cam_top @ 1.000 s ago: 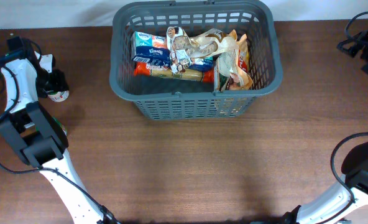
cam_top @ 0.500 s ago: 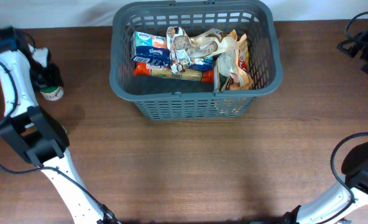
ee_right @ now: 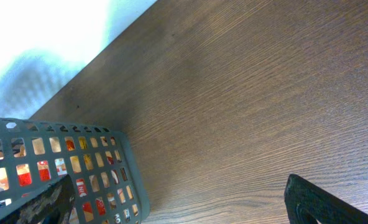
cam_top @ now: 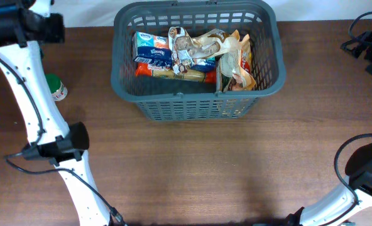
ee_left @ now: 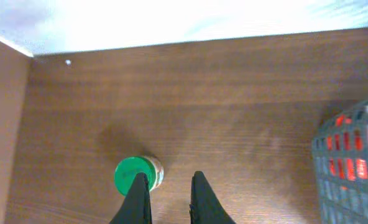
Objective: Pack container
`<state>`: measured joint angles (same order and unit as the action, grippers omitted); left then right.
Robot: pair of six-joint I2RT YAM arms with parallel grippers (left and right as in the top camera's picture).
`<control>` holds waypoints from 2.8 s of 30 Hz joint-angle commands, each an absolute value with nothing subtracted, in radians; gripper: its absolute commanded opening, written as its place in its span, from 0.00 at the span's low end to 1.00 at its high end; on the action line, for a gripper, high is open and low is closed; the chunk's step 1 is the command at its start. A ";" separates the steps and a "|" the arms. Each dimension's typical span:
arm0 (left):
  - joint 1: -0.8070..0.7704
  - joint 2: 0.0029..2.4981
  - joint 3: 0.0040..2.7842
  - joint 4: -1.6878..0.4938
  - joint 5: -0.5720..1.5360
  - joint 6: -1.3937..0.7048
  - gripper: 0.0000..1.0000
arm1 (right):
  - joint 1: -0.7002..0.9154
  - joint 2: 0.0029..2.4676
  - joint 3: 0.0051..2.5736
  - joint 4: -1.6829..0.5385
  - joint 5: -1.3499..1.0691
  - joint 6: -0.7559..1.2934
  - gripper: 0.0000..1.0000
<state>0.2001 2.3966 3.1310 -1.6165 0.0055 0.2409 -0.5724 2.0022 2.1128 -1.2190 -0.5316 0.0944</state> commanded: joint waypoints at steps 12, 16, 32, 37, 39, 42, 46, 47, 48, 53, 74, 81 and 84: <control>0.358 2.390 2.807 -1.658 0.040 0.082 0.61 | -0.568 2.004 2.111 -1.216 -0.533 0.091 0.99; 0.421 2.390 2.661 -1.616 0.063 0.083 0.70 | -0.568 2.004 2.111 -1.216 -0.533 0.091 0.99; 0.485 2.517 2.555 -1.505 0.136 0.083 0.75 | -0.568 2.004 2.111 -1.216 -0.533 0.091 0.99; 0.484 2.521 2.555 -1.445 0.141 0.083 0.75 | -0.568 2.004 2.111 -1.216 -0.533 0.091 0.99; 0.484 2.521 2.555 -1.430 0.155 0.083 0.75 | -0.568 2.004 2.111 -1.216 -0.533 0.091 0.99; 0.484 2.525 2.555 -1.407 0.169 0.084 0.75 | -0.568 2.004 2.111 -1.216 -0.533 0.091 0.99; 0.484 2.523 2.561 -1.406 0.194 0.100 0.74 | -0.568 2.004 2.111 -1.216 -0.533 0.091 0.99; 0.482 2.521 2.574 -1.414 0.204 0.110 0.73 | -0.568 2.004 2.111 -1.216 -0.533 0.091 0.99; 0.479 2.518 2.593 -1.422 0.204 0.109 0.72 | -0.568 2.004 2.111 -1.216 -0.533 0.091 0.99; 0.445 2.472 2.804 -1.444 0.206 0.109 0.72 | -0.568 2.004 2.111 -1.216 -0.533 0.091 0.99; 0.389 2.420 2.713 -1.288 0.167 0.098 0.82 | -0.568 2.004 2.111 -1.216 -0.533 0.091 0.99; 0.389 2.423 2.651 -1.408 0.099 0.098 0.82 | -0.568 2.004 2.111 -1.216 -0.533 0.091 0.99; 0.389 2.433 2.650 -1.478 0.030 0.097 0.82 | -0.568 2.004 2.111 -1.216 -0.533 0.091 0.99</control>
